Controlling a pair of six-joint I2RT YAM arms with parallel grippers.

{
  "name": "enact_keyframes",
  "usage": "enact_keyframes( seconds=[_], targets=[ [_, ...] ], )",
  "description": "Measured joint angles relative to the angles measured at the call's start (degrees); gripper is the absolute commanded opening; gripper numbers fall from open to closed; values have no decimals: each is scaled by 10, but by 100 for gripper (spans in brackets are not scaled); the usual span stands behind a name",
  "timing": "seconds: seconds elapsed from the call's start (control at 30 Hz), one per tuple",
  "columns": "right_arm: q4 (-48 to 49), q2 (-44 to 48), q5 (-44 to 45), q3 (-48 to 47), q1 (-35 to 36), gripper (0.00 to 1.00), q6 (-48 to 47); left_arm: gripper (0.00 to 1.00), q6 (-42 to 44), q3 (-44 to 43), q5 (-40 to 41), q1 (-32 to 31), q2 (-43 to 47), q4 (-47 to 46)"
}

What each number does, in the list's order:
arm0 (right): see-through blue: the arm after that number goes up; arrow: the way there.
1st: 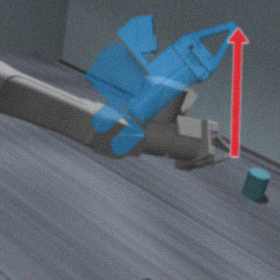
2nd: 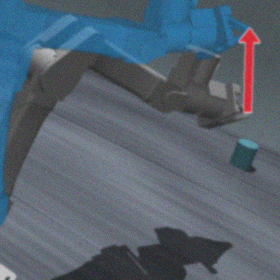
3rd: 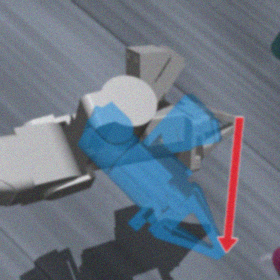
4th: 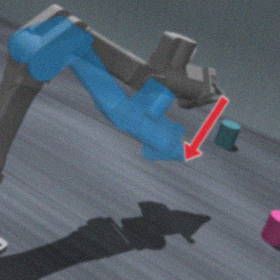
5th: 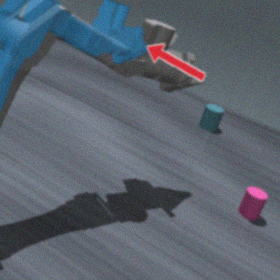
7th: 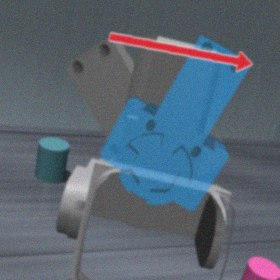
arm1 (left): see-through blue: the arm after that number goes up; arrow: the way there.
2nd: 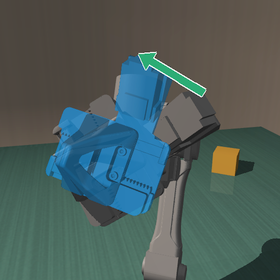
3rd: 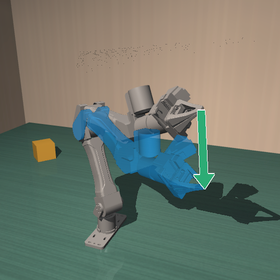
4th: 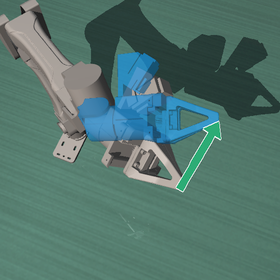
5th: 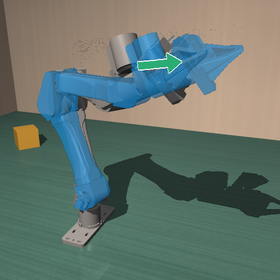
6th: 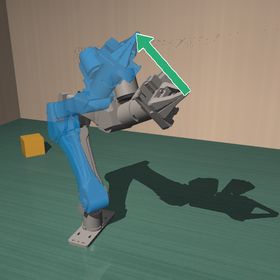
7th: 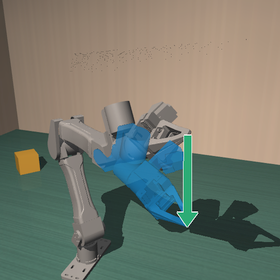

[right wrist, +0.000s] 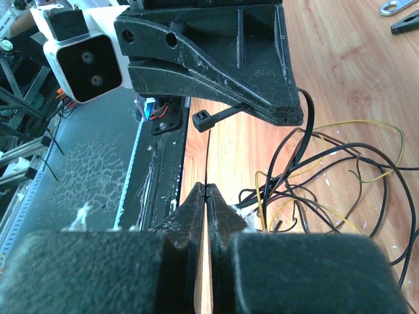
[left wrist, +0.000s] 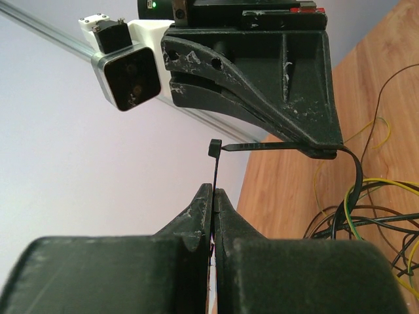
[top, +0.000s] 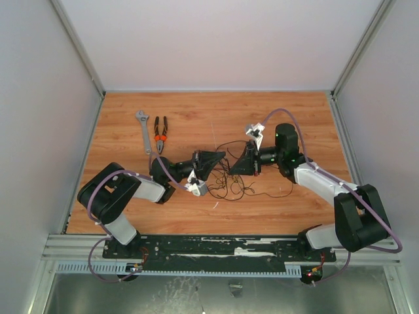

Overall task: Zip-tie the wires
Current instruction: Tie the cable at the center of the board.

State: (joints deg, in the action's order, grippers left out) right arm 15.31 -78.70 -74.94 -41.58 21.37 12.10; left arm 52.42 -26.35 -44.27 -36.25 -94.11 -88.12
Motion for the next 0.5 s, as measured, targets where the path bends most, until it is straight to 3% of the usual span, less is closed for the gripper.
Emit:
enact_keyframes(
  seconds=[0.5],
  targets=[
    [9,0,0,-2,2,0,0,0,0,0,0,0,0,0]
  ],
)
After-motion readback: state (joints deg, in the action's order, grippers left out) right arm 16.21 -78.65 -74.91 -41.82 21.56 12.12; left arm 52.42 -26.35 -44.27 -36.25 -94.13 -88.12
